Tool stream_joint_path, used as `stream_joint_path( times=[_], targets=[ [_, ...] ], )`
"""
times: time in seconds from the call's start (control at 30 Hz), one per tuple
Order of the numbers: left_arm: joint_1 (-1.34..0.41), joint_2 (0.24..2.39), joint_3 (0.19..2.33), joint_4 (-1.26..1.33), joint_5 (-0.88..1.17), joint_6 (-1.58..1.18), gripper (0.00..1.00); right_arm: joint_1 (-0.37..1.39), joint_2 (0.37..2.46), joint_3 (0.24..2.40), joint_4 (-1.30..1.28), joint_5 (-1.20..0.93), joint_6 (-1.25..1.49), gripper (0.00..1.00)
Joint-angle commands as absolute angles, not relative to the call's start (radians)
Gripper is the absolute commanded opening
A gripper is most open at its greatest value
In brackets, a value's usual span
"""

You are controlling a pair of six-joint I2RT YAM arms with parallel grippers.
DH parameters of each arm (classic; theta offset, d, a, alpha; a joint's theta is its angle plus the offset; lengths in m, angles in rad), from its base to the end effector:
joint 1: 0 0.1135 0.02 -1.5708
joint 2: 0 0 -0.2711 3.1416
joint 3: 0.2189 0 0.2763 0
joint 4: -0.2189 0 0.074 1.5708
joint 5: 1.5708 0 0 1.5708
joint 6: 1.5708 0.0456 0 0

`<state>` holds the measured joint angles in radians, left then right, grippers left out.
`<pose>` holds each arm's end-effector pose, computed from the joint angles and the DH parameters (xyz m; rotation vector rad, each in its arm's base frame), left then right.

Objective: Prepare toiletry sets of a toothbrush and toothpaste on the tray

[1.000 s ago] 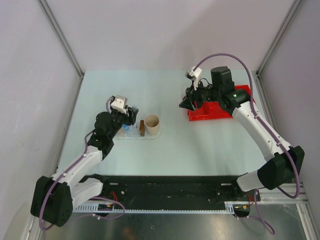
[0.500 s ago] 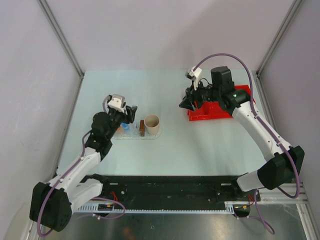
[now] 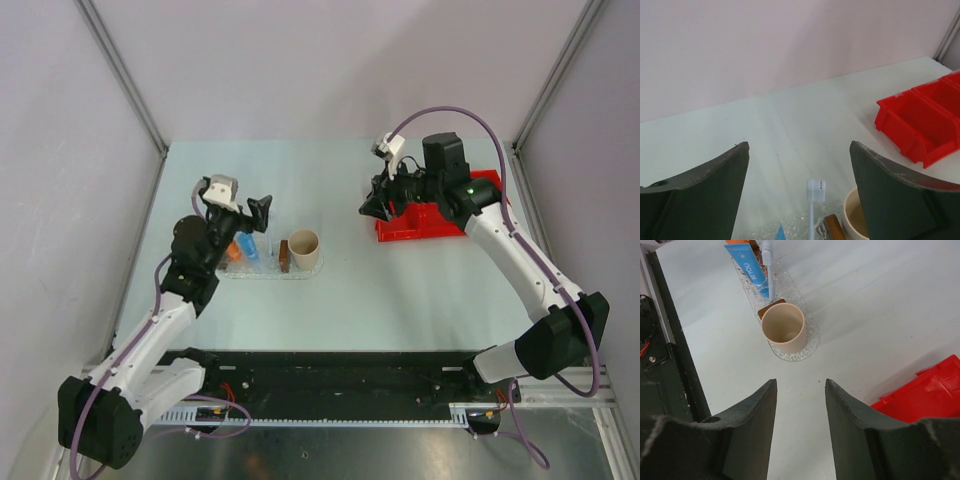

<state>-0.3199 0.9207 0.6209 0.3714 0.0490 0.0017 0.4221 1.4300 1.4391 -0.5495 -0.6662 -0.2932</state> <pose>0.2371 -0.0809 0.3155 0.2802 1.4799 -0.2927 0.3035 0.1672 0.3879 -1.0867 1.7682 0.7775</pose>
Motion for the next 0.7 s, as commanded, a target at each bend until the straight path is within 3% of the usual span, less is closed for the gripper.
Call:
stream_joint_path(
  times=[0.0, 0.17, 0.43, 0.53, 0.57, 0.67],
  targets=[
    [-0.299, 0.902, 0.719, 0.336, 0.017, -0.021, 0.88, 0.408, 1.384, 1.443, -0.537, -0.652, -0.311, 0.49],
    [-0.287, 0.904, 0.796, 0.258, 0.011, -0.021, 1.00, 0.384, 1.370, 1.443, -0.537, -0.644, -0.310, 0.52],
    [-0.250, 0.904, 0.959, 0.083, -0.030, -0.002, 1.00, 0.292, 1.324, 1.443, -0.532, -0.637, -0.301, 0.66],
    [-0.224, 0.887, 0.999, 0.049, -0.046, -0.002, 1.00, 0.227, 1.299, 1.443, -0.519, -0.637, -0.279, 0.75],
    [-0.218, 0.881, 1.018, 0.028, -0.049, 0.024, 1.00, 0.210, 1.295, 1.443, -0.512, -0.638, -0.267, 0.85],
    [-0.181, 0.862, 1.052, 0.006, -0.055, 0.034, 1.00, 0.131, 1.275, 1.451, -0.495, -0.618, -0.241, 0.97]
  ],
)
